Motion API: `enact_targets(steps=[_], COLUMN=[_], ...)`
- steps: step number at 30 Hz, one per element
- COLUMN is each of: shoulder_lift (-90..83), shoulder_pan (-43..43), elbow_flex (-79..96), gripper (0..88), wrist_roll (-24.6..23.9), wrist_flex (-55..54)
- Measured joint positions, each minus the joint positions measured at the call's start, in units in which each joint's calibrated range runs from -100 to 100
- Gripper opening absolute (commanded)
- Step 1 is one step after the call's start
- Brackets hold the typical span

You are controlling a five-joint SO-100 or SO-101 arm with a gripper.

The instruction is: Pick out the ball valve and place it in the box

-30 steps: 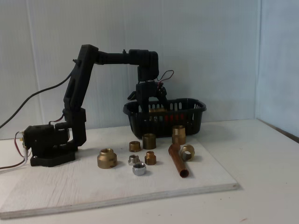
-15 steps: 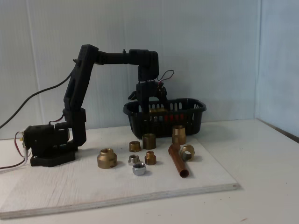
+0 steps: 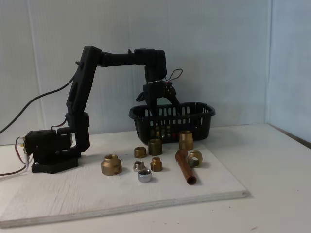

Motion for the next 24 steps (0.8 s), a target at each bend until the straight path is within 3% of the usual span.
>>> enact_targets(steps=[10,17,24], shoulder_lift=[0.08,0.0,0.0], shoulder_pan=[0.67,2.74,8.6], elbow_flex=[-2.18,-15.16,-19.34], gripper=[38.2,37.8,37.5], wrist_roll=[0.0,-0.21,-0.21], wrist_flex=[0.69,11.87,13.07])
